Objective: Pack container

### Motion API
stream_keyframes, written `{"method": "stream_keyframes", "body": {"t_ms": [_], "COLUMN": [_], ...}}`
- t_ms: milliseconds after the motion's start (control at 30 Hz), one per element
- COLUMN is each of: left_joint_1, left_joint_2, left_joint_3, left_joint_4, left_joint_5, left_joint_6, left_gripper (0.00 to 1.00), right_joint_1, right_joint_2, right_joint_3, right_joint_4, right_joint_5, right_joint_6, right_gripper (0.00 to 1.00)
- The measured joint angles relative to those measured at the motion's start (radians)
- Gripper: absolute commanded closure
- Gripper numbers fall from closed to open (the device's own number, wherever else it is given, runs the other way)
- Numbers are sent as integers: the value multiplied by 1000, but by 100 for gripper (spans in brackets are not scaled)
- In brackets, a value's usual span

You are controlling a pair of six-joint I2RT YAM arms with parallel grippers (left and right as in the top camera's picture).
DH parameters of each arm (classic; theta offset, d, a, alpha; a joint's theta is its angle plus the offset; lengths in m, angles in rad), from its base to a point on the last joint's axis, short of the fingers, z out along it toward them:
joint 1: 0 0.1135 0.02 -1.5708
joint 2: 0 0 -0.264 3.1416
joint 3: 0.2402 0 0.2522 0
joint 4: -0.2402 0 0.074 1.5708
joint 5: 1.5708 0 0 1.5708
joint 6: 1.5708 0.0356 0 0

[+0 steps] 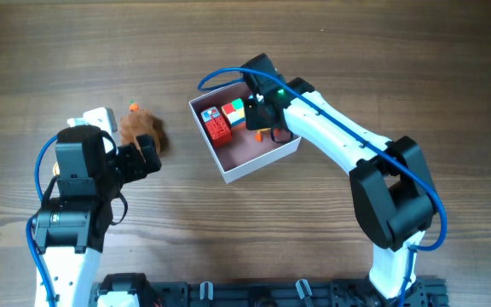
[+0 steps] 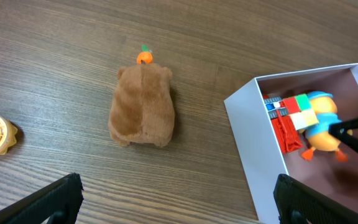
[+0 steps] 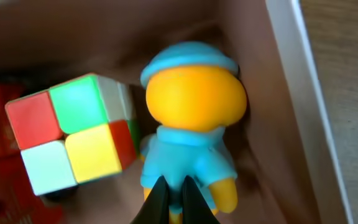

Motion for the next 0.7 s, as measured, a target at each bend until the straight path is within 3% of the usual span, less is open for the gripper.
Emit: {"method": "stream_keyframes", "body": {"t_ms": [200, 267, 467, 600, 633, 667, 700], "left_joint_1": [0, 0, 0, 0, 0, 0, 0], "left_joint_2": [0, 0, 0, 0, 0, 0, 0], "left_joint_3": [0, 0, 0, 0, 0, 0, 0], "left_joint_4": [0, 0, 0, 0, 0, 0, 0], "left_joint_5": [0, 0, 0, 0, 0, 0, 0], "left_joint_6": [0, 0, 0, 0, 0, 0, 0], "left_gripper": [0, 0, 0, 0, 0, 0, 0], "right_joint_1": [0, 0, 0, 0, 0, -2, -9], "right_joint_2": [0, 0, 0, -77, -109, -183, -265], "right_joint_3": [0, 0, 0, 7, 12, 18, 31], "right_joint_4": [8, -31, -106, -141, -141, -148, -158], "right_joint_5": [5, 6, 5, 5, 9, 25, 47], "right_joint_6": [-6, -7, -14, -75, -82, -92, -86], "right_gripper": [90, 78, 67, 71, 77, 92, 96]}}
